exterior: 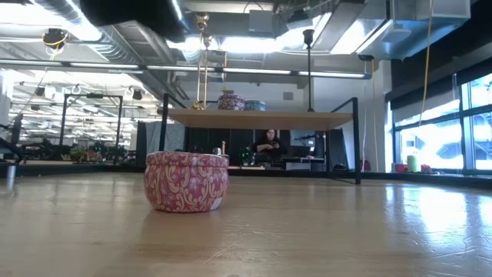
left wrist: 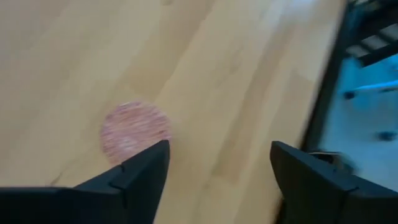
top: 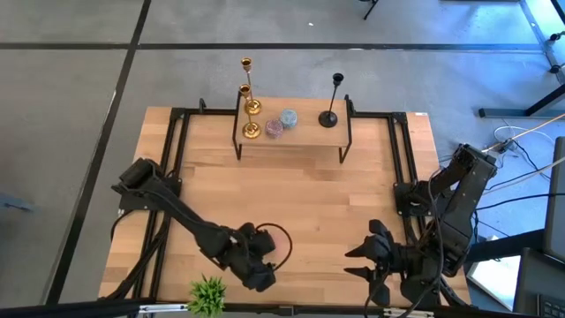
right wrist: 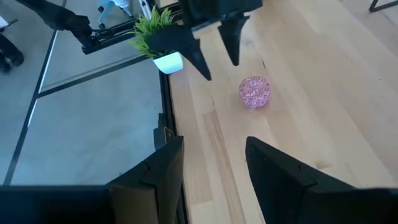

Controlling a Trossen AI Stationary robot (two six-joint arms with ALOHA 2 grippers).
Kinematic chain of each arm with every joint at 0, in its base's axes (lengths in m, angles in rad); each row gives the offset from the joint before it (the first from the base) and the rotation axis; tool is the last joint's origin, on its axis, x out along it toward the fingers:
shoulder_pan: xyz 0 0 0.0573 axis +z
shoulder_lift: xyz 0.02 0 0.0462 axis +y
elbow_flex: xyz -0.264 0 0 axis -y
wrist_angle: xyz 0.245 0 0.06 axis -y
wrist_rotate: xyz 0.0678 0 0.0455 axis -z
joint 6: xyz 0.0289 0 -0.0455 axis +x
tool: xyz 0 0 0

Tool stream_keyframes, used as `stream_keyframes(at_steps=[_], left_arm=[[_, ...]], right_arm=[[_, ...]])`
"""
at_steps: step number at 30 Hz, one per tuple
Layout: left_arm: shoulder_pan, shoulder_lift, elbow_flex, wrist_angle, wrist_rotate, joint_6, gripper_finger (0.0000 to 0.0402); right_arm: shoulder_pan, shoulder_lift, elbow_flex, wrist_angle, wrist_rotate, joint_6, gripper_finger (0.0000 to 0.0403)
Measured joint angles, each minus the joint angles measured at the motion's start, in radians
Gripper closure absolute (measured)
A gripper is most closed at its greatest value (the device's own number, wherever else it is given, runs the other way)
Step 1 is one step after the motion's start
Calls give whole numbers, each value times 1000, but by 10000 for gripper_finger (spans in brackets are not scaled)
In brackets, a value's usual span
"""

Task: Pick & Place candle stick holders
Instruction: Put the pink scented candle on the shelf

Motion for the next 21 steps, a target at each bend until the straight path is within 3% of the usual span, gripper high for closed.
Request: stream_keyframes(at_steps=[7,21], left_arm=[[72,48,8,-114,80,-104,86],[233,109,9,-132,271,-61,64]], right_arm=[[-4,0,0,8,-4,32,226],[-34,0,0,99,-55,22,227]])
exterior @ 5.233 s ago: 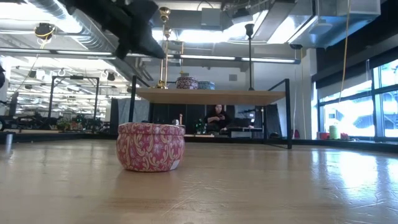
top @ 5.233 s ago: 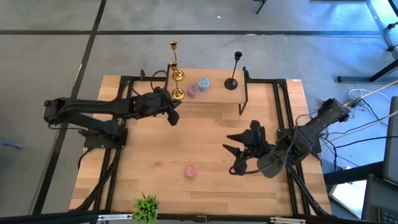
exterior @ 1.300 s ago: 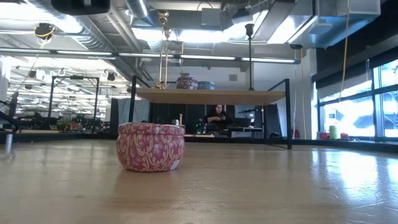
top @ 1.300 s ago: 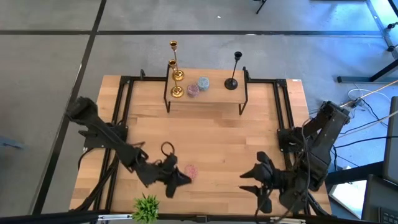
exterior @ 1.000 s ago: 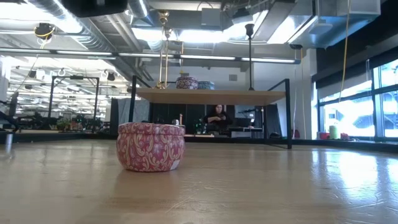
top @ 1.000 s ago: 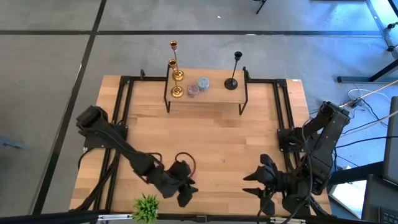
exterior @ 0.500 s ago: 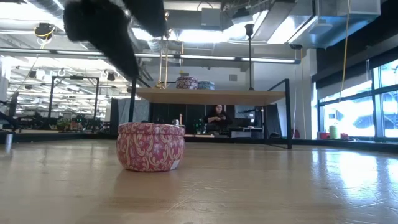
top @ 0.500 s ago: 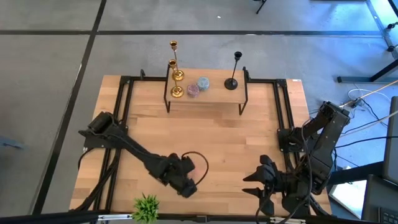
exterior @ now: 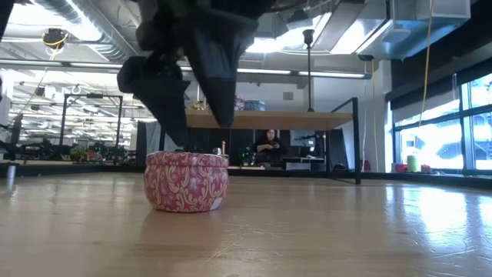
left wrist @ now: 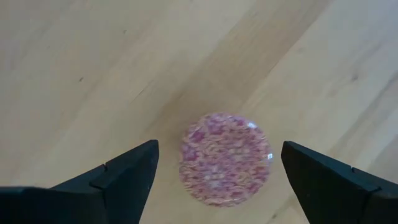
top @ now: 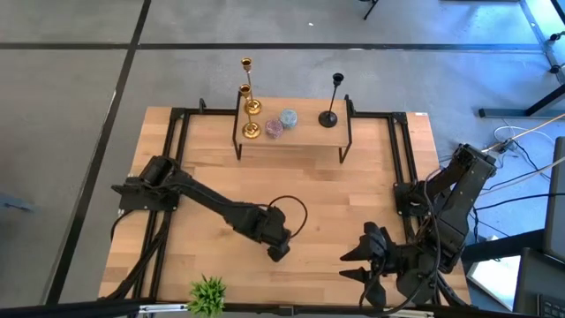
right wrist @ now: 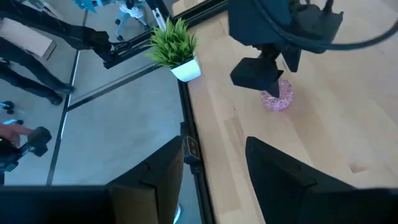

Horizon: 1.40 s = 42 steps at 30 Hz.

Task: Pick & Place candle stick holders
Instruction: Put the pink scented candle on the shelf

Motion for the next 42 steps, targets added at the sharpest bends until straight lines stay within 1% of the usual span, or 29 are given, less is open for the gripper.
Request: stream_keyframes(at_steps=[4,14,19,25,33,42], left_arm=[[0,1,-1,-7,43,8,63],[-12,11,-1,-19,59,15,63],[-16,41,-1,26,95,19,63],[-19,69,-1,30,93,27,63],[-17,71,-1,34,49,39,63],[-2,90,0,40,75,57,63]], right_arm=[[0,0,0,0,0,-1,227],[1,0,0,-1,0,-27,227],[0,0,0,-6,8,-35,227],[0,0,0,-10,8,-42,227],[0,0,0,-13,9,-56,227],[0,0,0,-17,11,-64,227]])
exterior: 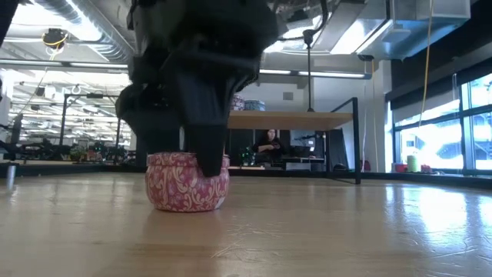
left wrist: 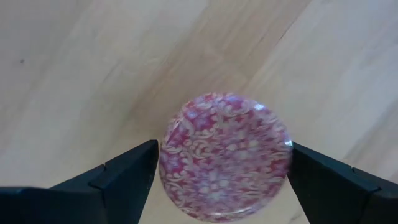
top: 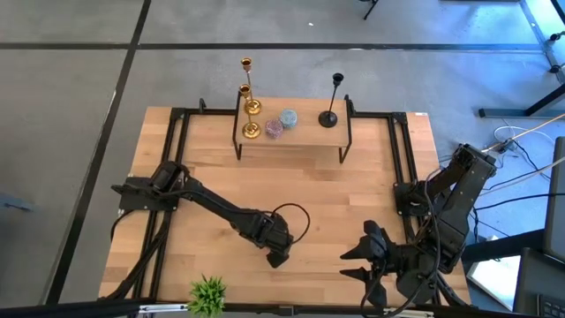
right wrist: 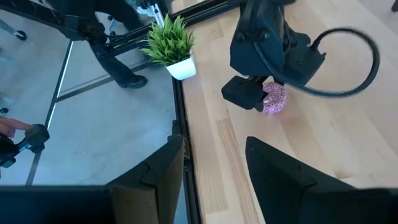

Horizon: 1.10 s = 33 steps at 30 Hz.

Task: Pick & Place candle stick holders
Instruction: Put the pink scented candle on the shelf

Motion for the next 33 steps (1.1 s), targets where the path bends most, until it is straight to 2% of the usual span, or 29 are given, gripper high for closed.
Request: stream_keyframes(at_steps=[10,16,23,26,29,33], left_arm=[[0,36,0,15,35,36,65],[1,31,-1,16,0,52,109],[-21,30,34,-28,2,102,109],[-42,28,127,-112,-82,143,109],[-68,27,257,-234,-218,185,109],[-100,25,435,-377,-393,209,109]], right_arm=[[0,0,0,-3,0,-3,227],[0,0,0,-7,-1,6,227],[-11,0,0,-25,-5,158,226],[-29,0,0,-26,-11,252,226],[-57,0,0,-34,-21,348,220],[-118,0,0,-28,-76,370,198]])
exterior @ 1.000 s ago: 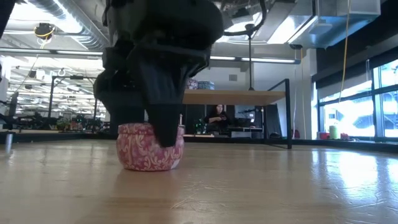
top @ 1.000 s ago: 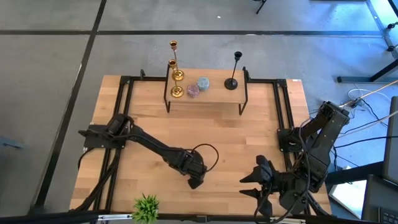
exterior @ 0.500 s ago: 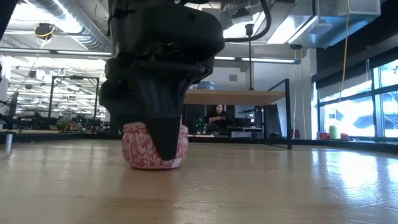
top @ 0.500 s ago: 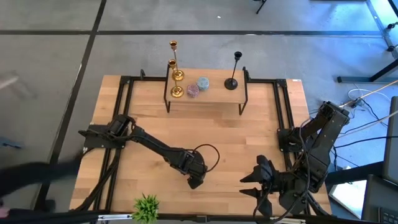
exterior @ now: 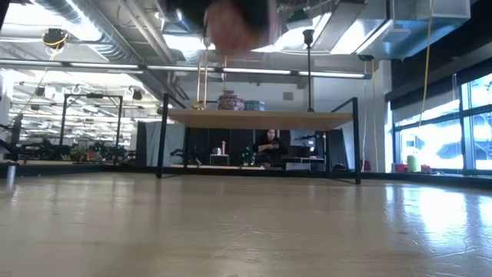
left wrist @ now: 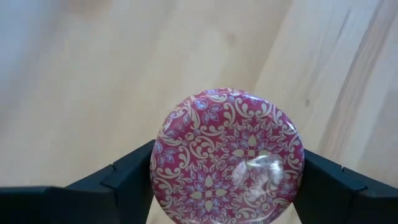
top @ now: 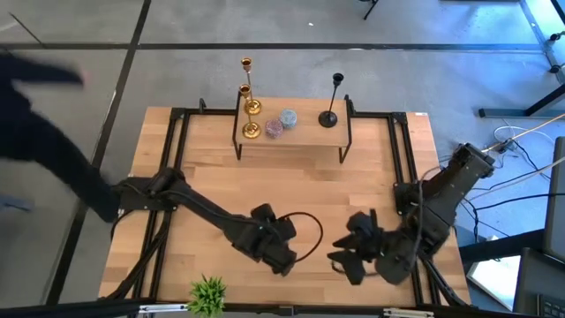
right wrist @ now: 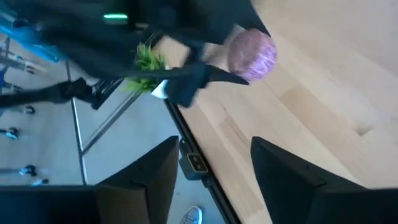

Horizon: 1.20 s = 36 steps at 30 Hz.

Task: Pick & Place candle stick holders
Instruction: Put the pink scented candle on the shelf

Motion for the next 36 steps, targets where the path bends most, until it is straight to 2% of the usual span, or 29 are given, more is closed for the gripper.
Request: stream_keyframes(at_steps=[4,8,13,19,22,26,29,36], left_arm=[[-26,-1,148,-119,-101,35,109],[-44,-2,231,-239,-167,50,109],[-44,-3,258,-317,-180,85,109],[-62,-58,258,-390,-203,86,109],[-81,-110,258,-379,-185,89,109],[-99,-177,258,-297,-128,165,109],[-89,-210,258,-253,-73,218,109],[-79,-220,257,-304,-84,217,109]], right_arm=[[-63,0,0,26,-29,9,171],[-142,0,0,113,-35,7,147],[-234,15,0,290,-71,-69,128],[-275,66,0,327,-83,-67,125],[-276,81,0,340,-70,-47,125],[-289,108,0,393,-62,-65,125],[-313,135,0,466,-111,-77,125],[-330,165,0,577,-153,-120,125]])
